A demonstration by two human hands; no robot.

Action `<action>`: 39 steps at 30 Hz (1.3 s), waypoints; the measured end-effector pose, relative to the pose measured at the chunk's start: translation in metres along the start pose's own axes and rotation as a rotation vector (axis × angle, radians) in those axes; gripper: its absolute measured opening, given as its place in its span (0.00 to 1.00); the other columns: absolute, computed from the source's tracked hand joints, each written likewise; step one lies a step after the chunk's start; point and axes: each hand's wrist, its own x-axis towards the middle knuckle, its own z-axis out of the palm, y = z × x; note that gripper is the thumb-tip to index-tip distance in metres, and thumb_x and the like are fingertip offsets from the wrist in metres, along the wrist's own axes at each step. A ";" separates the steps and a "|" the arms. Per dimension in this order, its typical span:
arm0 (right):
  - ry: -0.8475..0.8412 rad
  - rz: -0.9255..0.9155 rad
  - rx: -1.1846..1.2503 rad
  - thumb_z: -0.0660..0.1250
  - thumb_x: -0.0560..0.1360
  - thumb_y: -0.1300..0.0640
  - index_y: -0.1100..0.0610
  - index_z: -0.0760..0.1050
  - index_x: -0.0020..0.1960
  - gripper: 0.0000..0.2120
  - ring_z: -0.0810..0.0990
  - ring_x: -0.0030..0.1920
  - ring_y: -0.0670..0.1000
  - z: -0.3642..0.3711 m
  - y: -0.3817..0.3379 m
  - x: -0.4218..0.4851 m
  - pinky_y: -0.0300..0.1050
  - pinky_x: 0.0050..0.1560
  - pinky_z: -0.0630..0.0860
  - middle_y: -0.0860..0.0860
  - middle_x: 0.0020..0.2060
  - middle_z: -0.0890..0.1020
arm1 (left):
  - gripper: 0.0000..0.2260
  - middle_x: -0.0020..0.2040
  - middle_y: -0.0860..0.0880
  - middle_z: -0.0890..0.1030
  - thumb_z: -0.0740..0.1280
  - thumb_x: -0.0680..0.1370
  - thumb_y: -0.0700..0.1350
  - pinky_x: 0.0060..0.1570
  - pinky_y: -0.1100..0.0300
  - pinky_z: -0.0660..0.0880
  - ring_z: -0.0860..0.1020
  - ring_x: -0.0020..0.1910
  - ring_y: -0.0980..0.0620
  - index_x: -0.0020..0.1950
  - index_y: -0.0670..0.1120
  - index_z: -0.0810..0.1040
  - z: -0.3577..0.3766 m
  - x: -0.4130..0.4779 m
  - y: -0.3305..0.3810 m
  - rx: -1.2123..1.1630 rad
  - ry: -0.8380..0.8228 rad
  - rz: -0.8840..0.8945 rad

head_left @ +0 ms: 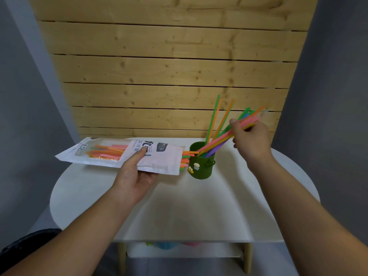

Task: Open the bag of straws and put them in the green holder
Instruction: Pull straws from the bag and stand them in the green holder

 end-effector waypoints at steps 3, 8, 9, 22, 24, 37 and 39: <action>0.008 0.094 0.104 0.70 0.77 0.53 0.54 0.77 0.36 0.12 0.78 0.35 0.54 0.005 0.003 0.003 0.48 0.36 0.79 0.53 0.32 0.78 | 0.13 0.55 0.43 0.86 0.69 0.78 0.39 0.48 0.47 0.83 0.86 0.51 0.46 0.63 0.43 0.79 -0.001 0.001 0.001 -0.004 0.009 -0.005; 0.056 0.082 0.163 0.74 0.73 0.53 0.51 0.77 0.42 0.06 0.83 0.39 0.52 0.019 0.010 -0.001 0.56 0.46 0.83 0.51 0.37 0.82 | 0.10 0.55 0.44 0.87 0.69 0.79 0.39 0.48 0.48 0.83 0.86 0.51 0.46 0.60 0.44 0.80 0.000 0.003 0.000 0.006 0.003 -0.007; 0.067 0.067 0.153 0.74 0.73 0.53 0.49 0.76 0.42 0.07 0.84 0.41 0.52 0.022 0.011 -0.002 0.57 0.46 0.83 0.50 0.37 0.82 | 0.10 0.55 0.44 0.87 0.69 0.79 0.39 0.48 0.48 0.83 0.86 0.51 0.46 0.60 0.44 0.79 0.000 0.003 0.000 0.006 0.004 -0.008; -0.009 -0.046 -0.116 0.61 0.81 0.49 0.54 0.73 0.47 0.09 0.79 0.39 0.50 0.047 0.029 -0.004 0.46 0.40 0.78 0.45 0.37 0.76 | 0.08 0.52 0.44 0.87 0.68 0.79 0.40 0.43 0.50 0.84 0.87 0.46 0.47 0.58 0.44 0.81 0.000 0.001 0.001 0.047 -0.004 -0.010; -0.027 -0.021 -0.109 0.60 0.81 0.50 0.52 0.71 0.44 0.10 0.81 0.41 0.57 0.046 0.029 0.003 0.59 0.43 0.81 0.49 0.37 0.77 | 0.07 0.50 0.45 0.88 0.68 0.79 0.40 0.42 0.51 0.84 0.87 0.45 0.48 0.57 0.44 0.81 0.000 0.001 0.002 0.047 -0.008 -0.007; -0.111 0.297 0.214 0.74 0.73 0.61 0.60 0.67 0.54 0.18 0.82 0.34 0.52 0.029 0.027 0.002 0.51 0.44 0.83 0.55 0.40 0.78 | 0.06 0.49 0.45 0.88 0.68 0.80 0.40 0.46 0.50 0.84 0.87 0.45 0.48 0.56 0.44 0.81 0.001 -0.004 0.006 0.055 -0.025 0.014; -0.094 0.319 0.181 0.76 0.72 0.60 0.58 0.66 0.50 0.18 0.80 0.33 0.53 0.026 0.027 -0.005 0.53 0.44 0.83 0.55 0.38 0.76 | 0.07 0.49 0.45 0.88 0.68 0.79 0.40 0.45 0.50 0.84 0.87 0.45 0.48 0.57 0.44 0.81 0.001 -0.005 0.006 0.052 -0.027 0.013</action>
